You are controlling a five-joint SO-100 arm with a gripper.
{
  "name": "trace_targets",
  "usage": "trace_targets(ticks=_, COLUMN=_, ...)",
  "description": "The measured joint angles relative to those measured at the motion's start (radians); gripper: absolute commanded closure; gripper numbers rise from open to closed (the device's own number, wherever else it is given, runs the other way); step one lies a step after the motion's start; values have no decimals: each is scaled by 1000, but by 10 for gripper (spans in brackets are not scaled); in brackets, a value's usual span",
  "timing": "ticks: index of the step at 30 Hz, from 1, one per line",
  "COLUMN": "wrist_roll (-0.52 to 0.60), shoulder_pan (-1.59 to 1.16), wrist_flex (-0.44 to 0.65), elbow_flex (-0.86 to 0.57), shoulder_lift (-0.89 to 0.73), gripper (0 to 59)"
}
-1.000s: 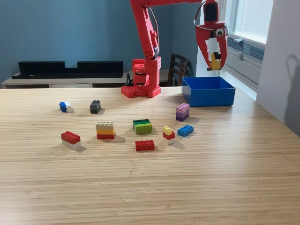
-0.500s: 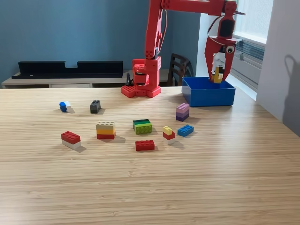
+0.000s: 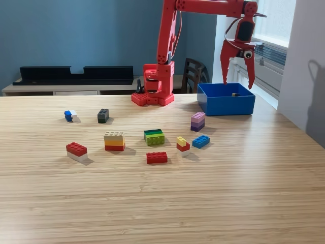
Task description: Grasp a lego block and put it in the bin.
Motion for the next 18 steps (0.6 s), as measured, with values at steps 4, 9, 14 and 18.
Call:
trace_targets(ticks=4, wrist_roll=18, shoulder_pan=28, wrist_flex=12, elbow_flex=-63, shoulder_lift=0, gripper=586)
trace_targets(ticks=9, wrist_roll=44, shoulder_pan=120, wrist_flex=69, elbow_flex=-192, shoulder_lift=0, gripper=586)
trace_targets(ticks=14, wrist_roll=63, shoulder_pan=202, wrist_flex=133, elbow_flex=-337, shoulder_lift=0, gripper=586)
trace_targets(ticks=18, wrist_roll=69, shoulder_pan=305, wrist_flex=164, elbow_flex=-422, shoulder_lift=0, gripper=586)
